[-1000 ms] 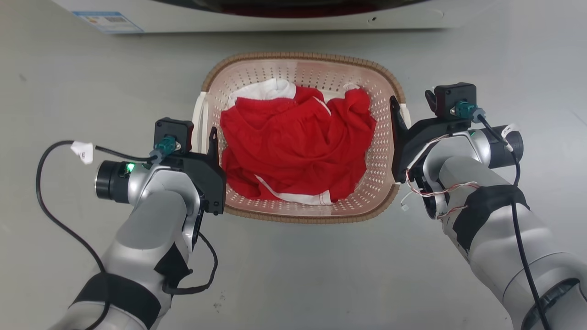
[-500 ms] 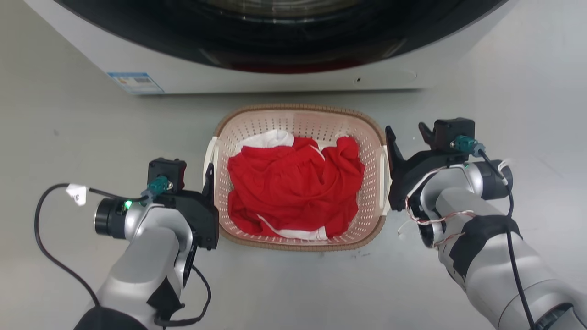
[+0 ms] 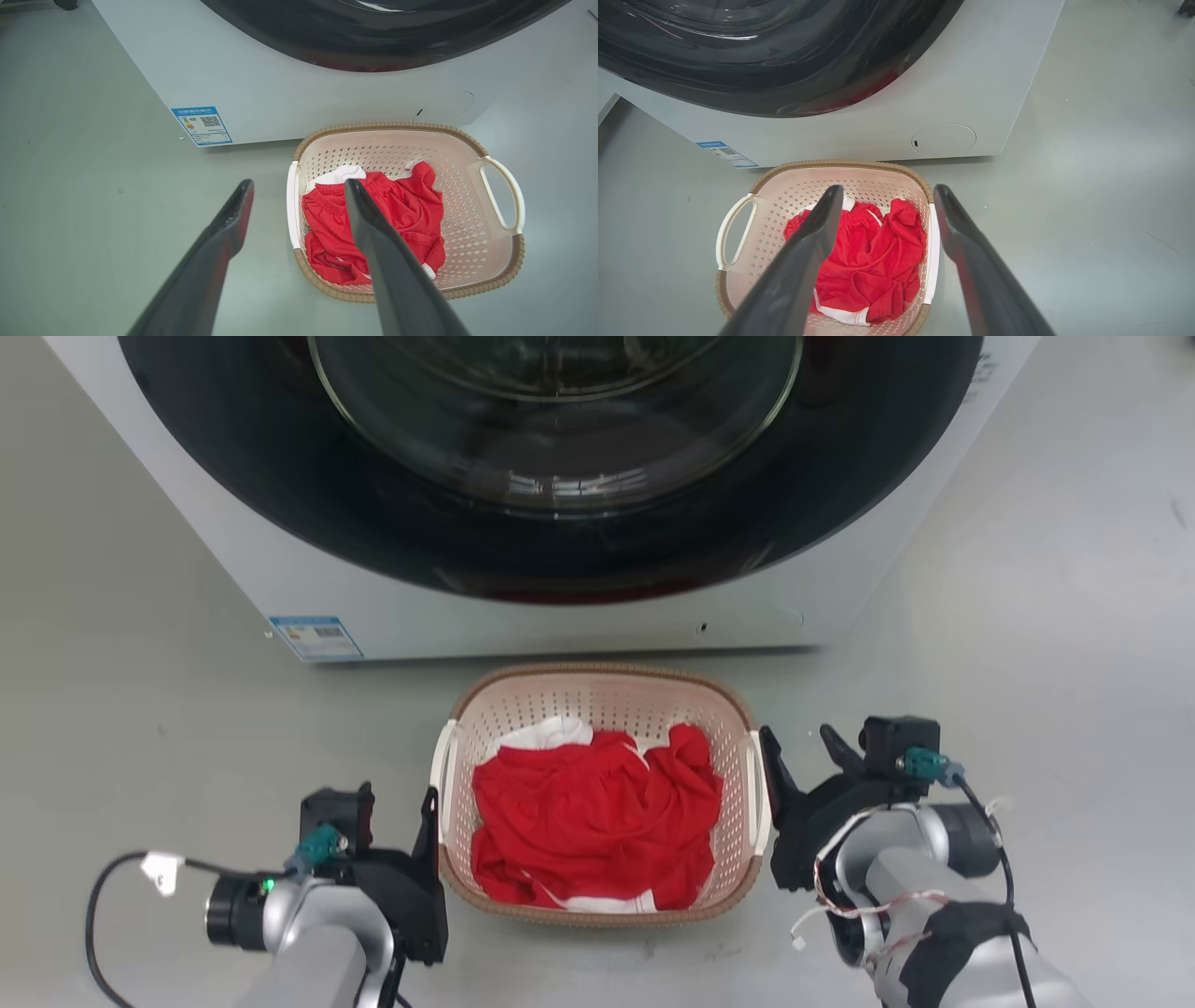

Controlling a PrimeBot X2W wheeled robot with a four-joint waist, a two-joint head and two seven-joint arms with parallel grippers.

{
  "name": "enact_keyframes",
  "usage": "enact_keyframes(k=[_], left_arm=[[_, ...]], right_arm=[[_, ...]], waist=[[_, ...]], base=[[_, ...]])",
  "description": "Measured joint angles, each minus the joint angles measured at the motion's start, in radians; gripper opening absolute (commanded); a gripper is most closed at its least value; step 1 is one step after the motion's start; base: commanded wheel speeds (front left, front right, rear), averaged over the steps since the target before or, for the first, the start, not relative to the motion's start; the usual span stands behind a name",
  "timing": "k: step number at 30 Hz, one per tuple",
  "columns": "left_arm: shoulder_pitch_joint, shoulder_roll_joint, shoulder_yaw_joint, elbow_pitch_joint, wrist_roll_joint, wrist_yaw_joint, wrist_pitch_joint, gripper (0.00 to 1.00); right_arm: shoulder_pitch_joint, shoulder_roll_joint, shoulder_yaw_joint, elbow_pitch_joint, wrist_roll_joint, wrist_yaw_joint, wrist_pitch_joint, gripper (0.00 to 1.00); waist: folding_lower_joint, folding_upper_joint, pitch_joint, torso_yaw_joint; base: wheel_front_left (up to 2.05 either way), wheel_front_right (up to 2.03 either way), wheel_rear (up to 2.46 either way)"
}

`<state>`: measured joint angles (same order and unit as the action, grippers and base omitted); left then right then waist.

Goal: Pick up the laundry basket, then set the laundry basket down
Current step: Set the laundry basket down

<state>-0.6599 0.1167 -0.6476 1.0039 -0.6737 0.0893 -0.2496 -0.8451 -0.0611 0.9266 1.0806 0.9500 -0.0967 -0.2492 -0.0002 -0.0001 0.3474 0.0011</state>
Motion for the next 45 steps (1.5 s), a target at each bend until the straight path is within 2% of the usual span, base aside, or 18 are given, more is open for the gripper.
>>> enact_keyframes(k=[10, 25, 36, 45], left_arm=[[0.204, 0.017, 0.058, -0.155, 0.052, 0.026, 0.0, 1.0], [0.481, 0.055, 0.18, -0.412, 0.162, 0.035, 0.0, 1.0], [0.62, 0.021, 0.3, -0.577, 0.277, 0.035, 0.0, 1.0], [0.697, -0.006, 0.373, -0.683, 0.366, 0.035, 0.0, 1.0]], right_arm=[[0.181, -0.014, -0.087, -0.124, -0.053, -0.016, 0.0, 1.0], [0.483, -0.058, -0.224, -0.381, -0.198, -0.028, 0.0, 1.0], [0.667, -0.059, -0.375, -0.554, -0.344, -0.028, 0.0, 1.0], [0.78, -0.034, -0.478, -0.688, -0.466, -0.028, 0.0, 1.0]], waist=[[0.0, 0.0, -0.148, -0.009], [0.0, 0.0, -0.33, -0.011], [0.0, 0.0001, -0.377, -0.01], [0.0001, 0.0001, -0.384, -0.011]], base=[[0.0, 0.0, 0.0], [0.0, 0.0, 0.0], [0.0, 0.0, 0.0], [0.0, 0.0, 0.0]])
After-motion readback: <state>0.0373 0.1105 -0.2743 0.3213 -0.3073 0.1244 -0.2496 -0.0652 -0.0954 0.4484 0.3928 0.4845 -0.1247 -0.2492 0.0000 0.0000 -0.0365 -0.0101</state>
